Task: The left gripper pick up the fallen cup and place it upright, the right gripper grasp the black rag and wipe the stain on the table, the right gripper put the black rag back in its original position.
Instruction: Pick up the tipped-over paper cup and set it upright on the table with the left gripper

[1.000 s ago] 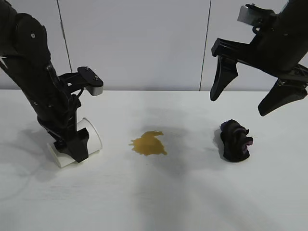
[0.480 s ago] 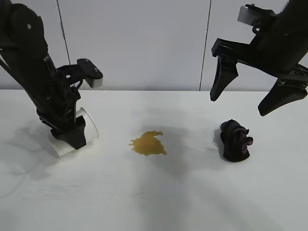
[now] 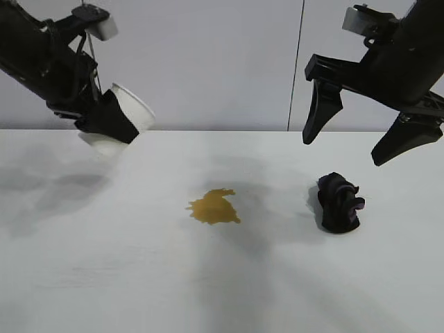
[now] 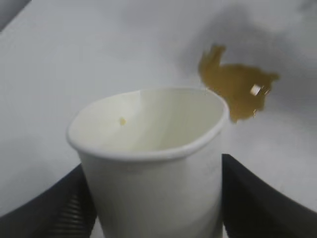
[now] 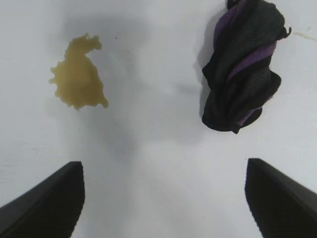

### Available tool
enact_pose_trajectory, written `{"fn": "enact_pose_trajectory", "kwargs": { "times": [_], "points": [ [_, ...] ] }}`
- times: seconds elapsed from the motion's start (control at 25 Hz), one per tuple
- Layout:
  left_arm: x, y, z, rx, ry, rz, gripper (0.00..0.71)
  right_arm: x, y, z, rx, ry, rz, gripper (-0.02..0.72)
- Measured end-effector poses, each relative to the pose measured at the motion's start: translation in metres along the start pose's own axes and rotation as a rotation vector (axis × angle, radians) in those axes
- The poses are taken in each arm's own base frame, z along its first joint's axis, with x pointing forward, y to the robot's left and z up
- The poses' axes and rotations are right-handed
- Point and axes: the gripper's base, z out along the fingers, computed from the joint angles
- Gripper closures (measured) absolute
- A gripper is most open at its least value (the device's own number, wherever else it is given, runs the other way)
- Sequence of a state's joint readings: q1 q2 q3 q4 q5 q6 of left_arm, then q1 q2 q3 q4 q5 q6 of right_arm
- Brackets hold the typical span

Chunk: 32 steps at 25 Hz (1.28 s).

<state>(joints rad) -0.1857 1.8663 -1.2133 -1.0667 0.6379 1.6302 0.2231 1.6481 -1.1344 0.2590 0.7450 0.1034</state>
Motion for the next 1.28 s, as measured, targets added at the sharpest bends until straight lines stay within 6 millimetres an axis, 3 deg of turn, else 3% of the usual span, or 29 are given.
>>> {"fn": "enact_pose_trajectory", "kwargs": {
  "times": [0.28, 0.44, 0.92, 1.28],
  "points": [
    [0.04, 0.007, -0.022, 0.051, -0.341, -0.015, 0.245, 0.0, 0.0, 0.0, 0.0, -0.003, 0.0, 0.093],
    [0.066, 0.005, -0.023, 0.095, -0.428, 0.048, 0.245, 0.0, 0.0, 0.0, -0.001, -0.005, 0.0, 0.093],
    [0.12, 0.006, 0.027, 0.181, -0.419, 0.037, 0.246, -0.001, 0.0, 0.0, -0.001, -0.01, 0.0, 0.093],
    [0.139, 0.003, 0.044, 0.199, -0.4, 0.049, 0.249, -0.001, 0.0, 0.0, 0.0, -0.01, -0.001, 0.093]
  ]
}}
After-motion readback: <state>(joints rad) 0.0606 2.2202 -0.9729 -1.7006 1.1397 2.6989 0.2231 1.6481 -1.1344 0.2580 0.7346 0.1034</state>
